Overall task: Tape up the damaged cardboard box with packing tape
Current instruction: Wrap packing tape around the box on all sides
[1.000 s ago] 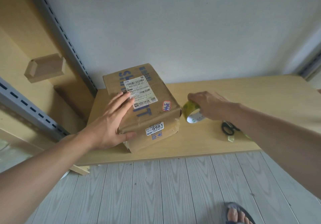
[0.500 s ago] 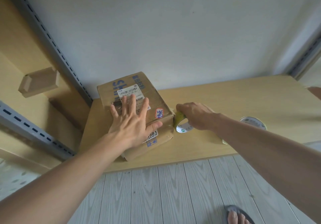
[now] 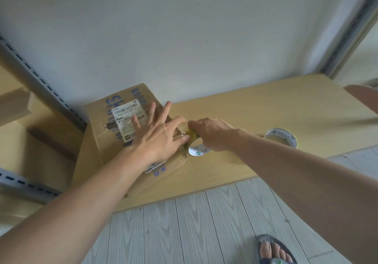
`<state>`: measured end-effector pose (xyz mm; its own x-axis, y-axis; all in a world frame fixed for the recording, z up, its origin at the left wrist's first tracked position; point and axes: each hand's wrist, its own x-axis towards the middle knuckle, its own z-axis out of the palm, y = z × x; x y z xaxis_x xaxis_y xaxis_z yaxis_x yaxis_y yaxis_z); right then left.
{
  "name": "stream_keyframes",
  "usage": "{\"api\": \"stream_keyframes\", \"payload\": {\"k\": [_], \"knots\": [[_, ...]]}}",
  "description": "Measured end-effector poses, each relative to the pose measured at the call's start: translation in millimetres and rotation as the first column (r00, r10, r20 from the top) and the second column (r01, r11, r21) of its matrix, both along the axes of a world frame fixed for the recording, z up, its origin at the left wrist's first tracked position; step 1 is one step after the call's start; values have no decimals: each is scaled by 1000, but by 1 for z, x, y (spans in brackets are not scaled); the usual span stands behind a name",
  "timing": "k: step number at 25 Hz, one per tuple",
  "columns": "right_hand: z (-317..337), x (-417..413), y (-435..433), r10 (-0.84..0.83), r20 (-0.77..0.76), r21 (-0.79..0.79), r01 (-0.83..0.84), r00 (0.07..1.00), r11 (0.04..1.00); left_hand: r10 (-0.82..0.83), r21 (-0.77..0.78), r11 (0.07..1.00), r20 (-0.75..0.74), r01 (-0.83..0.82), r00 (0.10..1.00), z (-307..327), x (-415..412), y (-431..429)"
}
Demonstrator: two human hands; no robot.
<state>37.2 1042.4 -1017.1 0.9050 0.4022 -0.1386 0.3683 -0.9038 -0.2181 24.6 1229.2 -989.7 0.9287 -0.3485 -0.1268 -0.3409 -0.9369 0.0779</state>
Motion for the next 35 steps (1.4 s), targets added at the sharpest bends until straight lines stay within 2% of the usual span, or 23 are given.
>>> {"api": "stream_keyframes", "payload": {"k": [8, 12, 14, 16, 19, 21, 24, 30, 35], "knots": [[0, -13, -11, -33, 61, 201, 21, 998, 979, -69, -153, 986, -44, 61, 997, 10, -12, 10], [19, -18, -28, -124, 117, 340, 78, 985, 937, -126, -296, 947, 15, 125, 992, 12, -21, 20], [34, -23, -33, -148, 188, 420, 57, 971, 906, -110, -426, 893, 106, 145, 988, 20, -20, 26], [55, -28, -30, -210, 235, 501, 67, 949, 863, -76, -575, 798, 200, 180, 977, 28, -26, 30], [90, -35, -17, -329, 278, 628, 88, 902, 773, -59, -680, 683, 313, 267, 948, 31, -42, 33], [102, -40, -8, -331, 275, 653, 78, 903, 753, -115, -674, 674, 310, 304, 944, 25, -43, 39], [98, -52, 4, -235, 232, 648, 31, 944, 761, -202, -614, 689, 348, 385, 916, 19, -37, 58], [110, -63, 38, -74, 200, 680, -84, 977, 729, -143, -574, 725, 415, 381, 898, 14, -42, 97], [117, -63, 71, 46, 203, 624, -166, 978, 764, -19, -553, 799, 366, 234, 930, 5, -57, 128]]}}
